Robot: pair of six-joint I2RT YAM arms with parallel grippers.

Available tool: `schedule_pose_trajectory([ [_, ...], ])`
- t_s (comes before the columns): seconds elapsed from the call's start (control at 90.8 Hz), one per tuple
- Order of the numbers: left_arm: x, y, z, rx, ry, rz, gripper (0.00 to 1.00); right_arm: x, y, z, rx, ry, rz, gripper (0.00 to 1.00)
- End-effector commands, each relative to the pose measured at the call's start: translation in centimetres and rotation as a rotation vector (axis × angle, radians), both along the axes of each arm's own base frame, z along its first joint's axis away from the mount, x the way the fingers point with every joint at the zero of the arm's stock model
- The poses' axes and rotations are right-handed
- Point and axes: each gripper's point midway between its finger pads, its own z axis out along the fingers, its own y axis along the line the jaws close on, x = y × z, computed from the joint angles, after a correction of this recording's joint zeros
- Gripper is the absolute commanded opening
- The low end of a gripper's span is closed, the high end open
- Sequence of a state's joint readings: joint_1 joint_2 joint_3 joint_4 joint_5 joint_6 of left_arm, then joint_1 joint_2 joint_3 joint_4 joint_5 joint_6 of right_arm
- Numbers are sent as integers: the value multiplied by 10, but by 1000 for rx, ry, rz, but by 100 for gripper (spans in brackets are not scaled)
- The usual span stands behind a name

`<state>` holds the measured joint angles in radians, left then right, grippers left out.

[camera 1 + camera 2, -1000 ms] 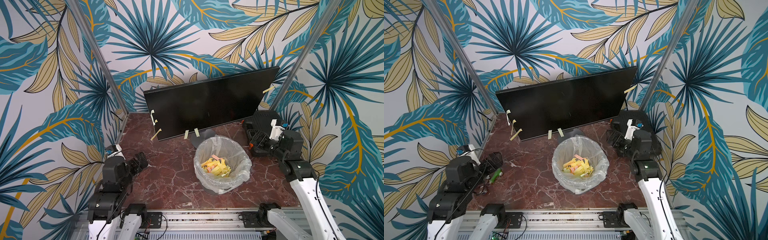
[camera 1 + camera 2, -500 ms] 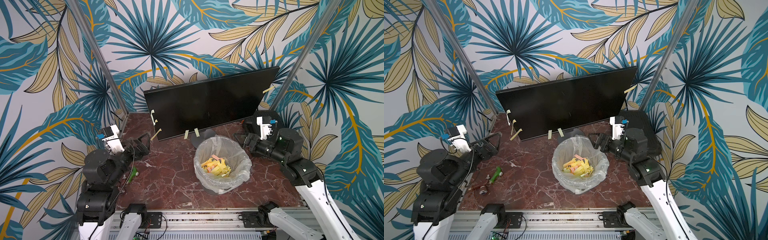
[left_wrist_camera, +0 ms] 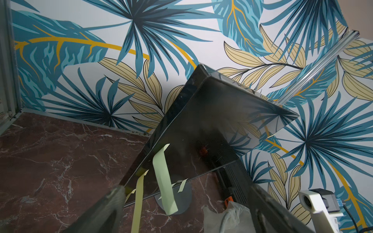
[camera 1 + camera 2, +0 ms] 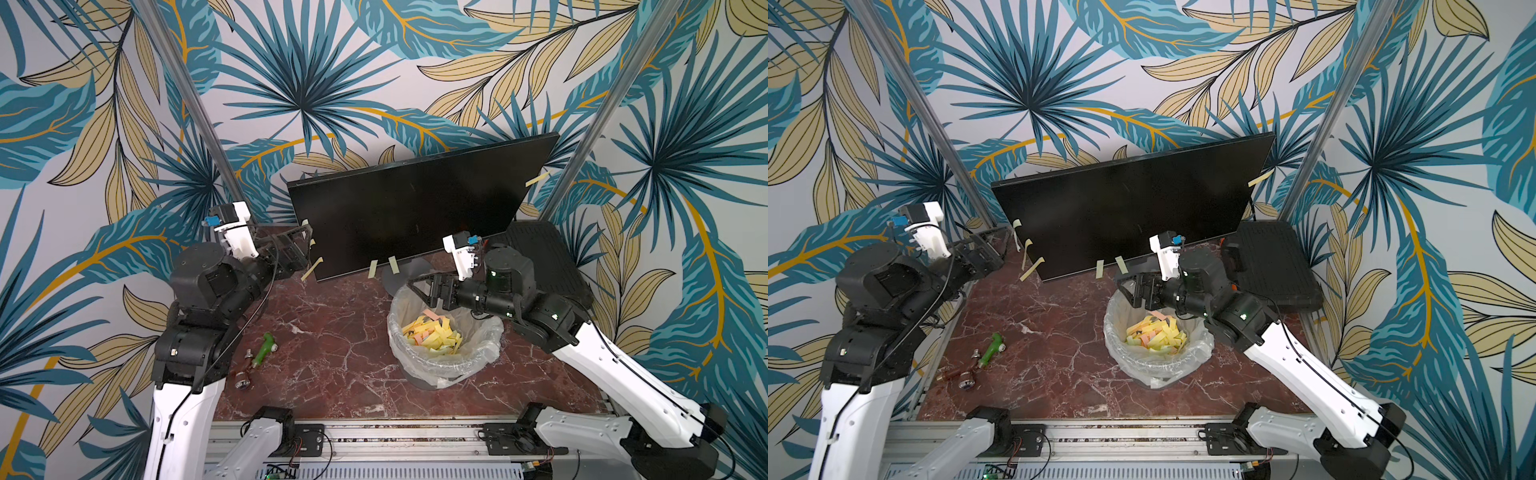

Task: Remove the sticky note from the monitor
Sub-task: Tear off the sticky note from the monitor.

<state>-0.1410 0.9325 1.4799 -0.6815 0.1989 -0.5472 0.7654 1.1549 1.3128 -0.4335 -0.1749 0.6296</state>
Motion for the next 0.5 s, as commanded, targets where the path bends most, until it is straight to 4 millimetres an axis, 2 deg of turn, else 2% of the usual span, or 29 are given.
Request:
schedule_pose_trajectory([
  [0.0,7,4,-9,85,69,56,96,6,10,19,39,-51,-19,81],
  [0.154,12,0,-23,127,126,65,90,13,15,22,44,-56,-31,81],
  [0.187,12,0,-25,135,135,70,89,7,22,22,43,-58,-10,81],
  [0.341,12,2,-36,171,174,88,86,9,25,21,39,-60,-13,82],
  [0.485,12,2,-37,177,173,96,82,10,26,21,38,-58,-14,82],
])
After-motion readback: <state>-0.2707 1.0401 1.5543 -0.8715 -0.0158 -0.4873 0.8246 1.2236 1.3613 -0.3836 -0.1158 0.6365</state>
